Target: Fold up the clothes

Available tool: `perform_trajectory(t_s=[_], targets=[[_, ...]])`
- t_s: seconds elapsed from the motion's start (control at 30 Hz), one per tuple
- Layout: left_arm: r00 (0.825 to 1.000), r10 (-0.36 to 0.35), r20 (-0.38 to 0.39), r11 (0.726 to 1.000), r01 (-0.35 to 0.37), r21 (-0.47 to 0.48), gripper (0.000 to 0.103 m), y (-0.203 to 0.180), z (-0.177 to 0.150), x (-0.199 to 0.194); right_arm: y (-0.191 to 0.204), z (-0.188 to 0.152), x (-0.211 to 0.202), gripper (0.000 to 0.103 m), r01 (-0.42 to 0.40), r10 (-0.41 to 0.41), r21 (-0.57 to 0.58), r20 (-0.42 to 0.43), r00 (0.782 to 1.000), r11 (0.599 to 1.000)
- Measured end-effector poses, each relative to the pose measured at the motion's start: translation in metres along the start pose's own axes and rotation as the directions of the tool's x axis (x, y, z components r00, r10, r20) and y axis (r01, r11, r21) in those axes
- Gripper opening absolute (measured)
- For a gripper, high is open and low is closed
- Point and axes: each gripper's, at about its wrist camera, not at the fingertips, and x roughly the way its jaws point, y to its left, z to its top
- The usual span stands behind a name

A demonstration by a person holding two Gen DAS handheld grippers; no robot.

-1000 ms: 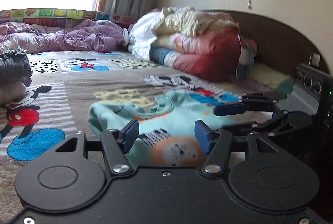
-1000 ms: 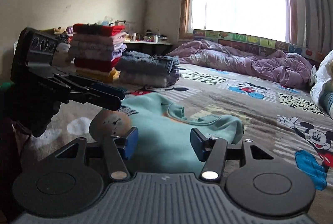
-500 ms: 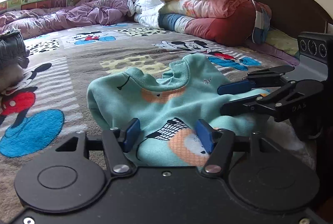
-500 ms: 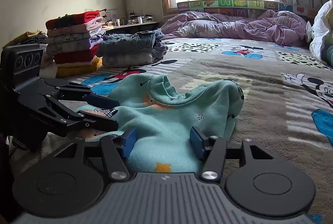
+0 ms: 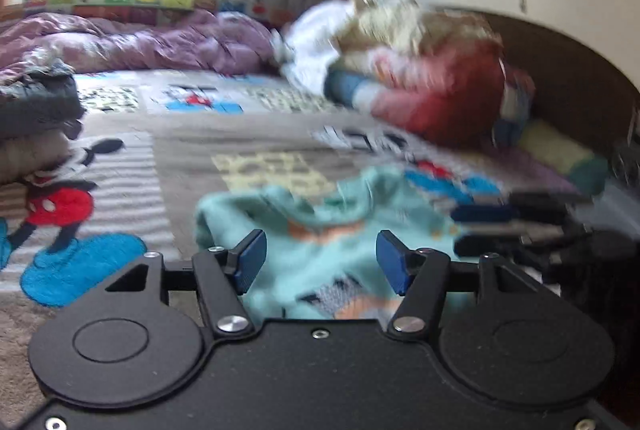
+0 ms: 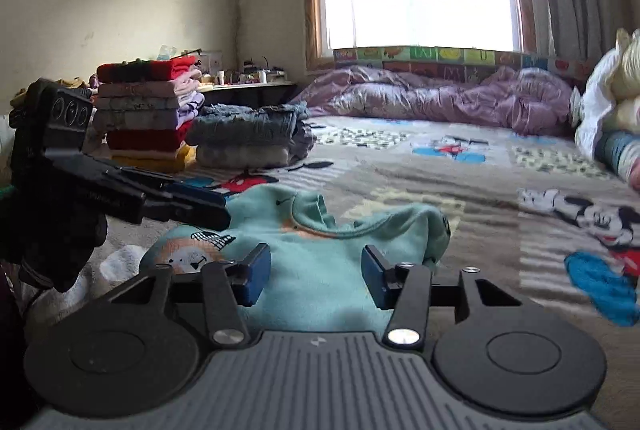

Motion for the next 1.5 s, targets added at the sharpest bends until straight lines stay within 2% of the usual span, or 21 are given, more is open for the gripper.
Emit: perform_trajectory(t_s=[0.1, 0.23, 0.43, 0.57, 0.7, 0.83, 0.9, 1.03, 1.13, 1.2, 1.3, 1.33, 1.4, 1.43, 1.5], targets=[[0.999, 0.036, 0.02, 0.999, -0.036, 0.006, 0.061, 0.0, 0.01, 0.01, 0.003, 0.007, 0.007, 0.047, 0.027, -0.027, -0.039, 0.003, 1.0, 0.999], [0.999, 0.036, 0.012, 0.997, -0.037, 0.072, 0.061, -0.002, 0.021, 0.027, -0.008, 0.024, 0.029, 0.048, 0.061, -0.062, -0.076, -0.012, 0.998, 0.995], [0.995, 0.053, -0.082, 0.996, -0.047, 0.077, 0.061, 0.006, 0.012, 0.058, -0.038, 0.032, 0.067, 0.048, 0.049, -0.05, -0.035, -0.032, 0.998, 0.998], [0.99, 0.046, -0.133, 0.998, -0.039, 0.054, 0.061, 0.013, 0.005, 0.07, -0.066, 0.014, 0.096, 0.046, 0.056, -0.041, 0.095, -0.156, 0.987, 0.994], [0.983, 0.027, -0.181, 1.0, -0.026, 0.006, 0.061, 0.023, -0.001, 0.08, -0.074, 0.006, 0.102, 0.047, 0.017, 0.012, 0.165, -0.171, 0.985, 0.986], [0.982, 0.017, -0.186, 1.0, -0.019, -0.009, 0.061, 0.024, -0.004, 0.08, -0.083, 0.001, 0.106, 0.047, -0.006, 0.048, 0.231, -0.178, 0.983, 0.973], [0.982, 0.032, -0.188, 0.999, -0.029, 0.021, 0.061, 0.02, -0.006, 0.081, -0.084, 0.001, 0.106, 0.047, -0.007, 0.05, 0.233, -0.181, 0.982, 0.972], [0.98, 0.087, -0.178, 0.99, -0.065, 0.126, 0.062, 0.005, -0.009, 0.08, -0.07, 0.002, 0.103, 0.05, 0.023, 0.006, 0.152, -0.185, 0.983, 0.988], [0.976, 0.152, -0.154, 0.966, -0.114, 0.234, 0.063, -0.011, -0.017, 0.081, -0.056, -0.001, 0.1, 0.052, 0.064, -0.051, 0.063, -0.187, 0.981, 0.996], [0.972, 0.186, -0.141, 0.951, -0.142, 0.273, 0.066, -0.016, -0.019, 0.082, -0.048, -0.002, 0.097, 0.052, 0.088, -0.085, 0.011, -0.186, 0.979, 0.996], [0.967, 0.232, -0.102, 0.932, -0.191, 0.309, 0.068, -0.023, -0.018, 0.078, -0.044, 0.003, 0.085, 0.05, 0.131, -0.127, 0.014, -0.164, 0.978, 0.991], [0.968, 0.241, -0.071, 0.93, -0.209, 0.303, 0.069, -0.025, -0.015, 0.07, -0.043, 0.005, 0.078, 0.052, 0.15, -0.144, 0.031, -0.149, 0.978, 0.988], [0.975, 0.221, 0.007, 0.946, -0.216, 0.241, 0.071, -0.027, -0.006, 0.045, -0.05, 0.009, 0.053, 0.06, 0.159, -0.142, 0.191, -0.101, 0.985, 0.968], [0.979, 0.202, 0.024, 0.963, -0.203, 0.175, 0.075, -0.024, -0.001, 0.032, -0.055, 0.008, 0.042, 0.065, 0.157, -0.137, 0.275, -0.088, 0.987, 0.949], [0.983, 0.178, 0.035, 0.984, -0.179, 0.024, 0.077, -0.013, 0.004, 0.01, -0.063, 0.003, 0.025, 0.066, 0.153, -0.127, 0.405, -0.09, 0.988, 0.901]])
